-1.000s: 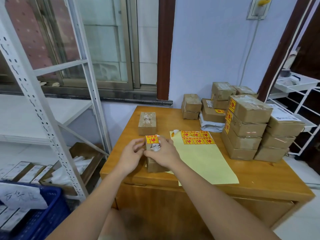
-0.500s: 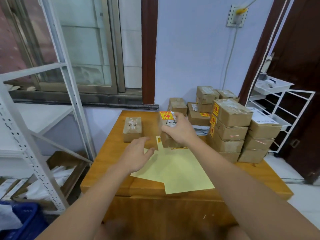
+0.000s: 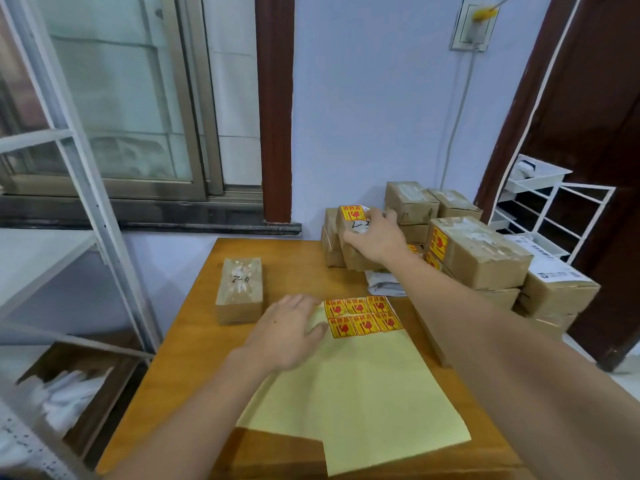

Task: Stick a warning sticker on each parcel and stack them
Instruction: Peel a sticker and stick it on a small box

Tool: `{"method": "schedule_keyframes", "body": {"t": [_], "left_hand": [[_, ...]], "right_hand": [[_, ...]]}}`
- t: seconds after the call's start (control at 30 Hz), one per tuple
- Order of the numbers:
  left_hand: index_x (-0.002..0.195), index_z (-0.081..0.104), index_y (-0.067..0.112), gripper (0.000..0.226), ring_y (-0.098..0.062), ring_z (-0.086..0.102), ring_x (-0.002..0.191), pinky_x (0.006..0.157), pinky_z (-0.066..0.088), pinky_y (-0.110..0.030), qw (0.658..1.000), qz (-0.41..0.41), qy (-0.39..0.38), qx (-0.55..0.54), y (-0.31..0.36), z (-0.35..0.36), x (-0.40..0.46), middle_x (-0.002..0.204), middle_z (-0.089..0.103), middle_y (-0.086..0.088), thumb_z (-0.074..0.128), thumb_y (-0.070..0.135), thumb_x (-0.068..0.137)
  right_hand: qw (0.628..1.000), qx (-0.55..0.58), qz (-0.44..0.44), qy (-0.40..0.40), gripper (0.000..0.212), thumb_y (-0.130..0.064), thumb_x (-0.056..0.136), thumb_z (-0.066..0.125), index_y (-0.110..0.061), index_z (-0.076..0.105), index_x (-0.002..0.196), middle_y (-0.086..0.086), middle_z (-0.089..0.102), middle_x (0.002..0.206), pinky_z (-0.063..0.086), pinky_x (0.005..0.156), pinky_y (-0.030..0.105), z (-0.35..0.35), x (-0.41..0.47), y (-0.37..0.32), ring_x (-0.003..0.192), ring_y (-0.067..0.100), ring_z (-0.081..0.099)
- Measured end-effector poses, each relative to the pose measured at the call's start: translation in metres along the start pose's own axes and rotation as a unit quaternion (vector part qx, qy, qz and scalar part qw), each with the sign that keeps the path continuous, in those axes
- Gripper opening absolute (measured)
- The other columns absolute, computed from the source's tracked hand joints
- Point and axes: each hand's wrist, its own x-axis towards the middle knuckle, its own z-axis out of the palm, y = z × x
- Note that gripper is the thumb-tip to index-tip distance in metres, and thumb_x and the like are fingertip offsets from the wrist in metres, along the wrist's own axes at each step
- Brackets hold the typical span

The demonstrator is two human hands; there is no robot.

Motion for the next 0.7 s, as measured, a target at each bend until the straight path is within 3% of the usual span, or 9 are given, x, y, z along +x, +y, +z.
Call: {"method": "schedule_keyframes", "body": {"t": [0.23,0.4,0.53,0.6,0.7], "left_hand": [[0.153,0.038,0.025,0.056,-0.011,0.036,0.141,0.119,0.031,-0.035,0.998,0.054,-0.009,0.044,-0.023,-0.004,0.051,0.154,0.044,0.008,0.04,0.053,0.105],[0.153,0.037,0.029,0.055,-0.007,0.034,0.142,0.12,0.029,-0.034,0.996,0.075,0.011,0.046,-0.03,-0.008,0.072,0.154,0.043,0.012,0.041,0.054,0.105],[0.153,0.037,0.029,0.055,-0.007,0.034,0.142,0.119,0.028,-0.032,0.995,0.085,0.021,0.051,-0.036,-0.007,0.075,0.154,0.043,0.012,0.041,0.054,0.105],[0.154,0.038,0.027,0.055,-0.009,0.035,0.142,0.119,0.028,-0.031,0.994,0.089,0.021,0.06,-0.04,-0.005,0.073,0.155,0.043,0.01,0.04,0.053,0.105],[0.154,0.038,0.026,0.054,-0.01,0.034,0.143,0.12,0.027,-0.032,0.993,0.09,0.019,0.078,-0.046,-0.003,0.068,0.156,0.043,0.009,0.04,0.051,0.106]], "right_hand": [[0.999,-0.035,-0.016,0.013,0.073,-0.057,0.086,0.059,-0.019,0.043,0.146,0.01,0.044,0.136,0.047,0.084,0.038,0.021,0.077,-0.012,0.116,0.032,0.055],[0.999,-0.031,0.0,0.025,0.066,-0.067,0.086,0.053,-0.016,0.055,0.128,0.007,0.059,0.116,0.043,0.07,0.034,0.038,0.118,-0.012,0.095,0.026,0.057],[0.998,-0.046,-0.012,0.036,0.057,-0.062,0.089,0.052,-0.012,0.061,0.116,0.007,0.064,0.108,0.042,0.068,0.033,0.046,0.139,-0.013,0.089,0.025,0.057],[0.998,-0.055,-0.007,0.028,0.058,-0.063,0.086,0.051,-0.012,0.065,0.11,0.008,0.064,0.107,0.046,0.069,0.033,0.049,0.146,-0.013,0.092,0.028,0.06],[0.997,-0.082,-0.002,0.002,0.07,-0.071,0.084,0.041,-0.013,0.064,0.116,0.01,0.061,0.114,0.051,0.081,0.039,0.047,0.148,-0.015,0.103,0.032,0.059]]}}
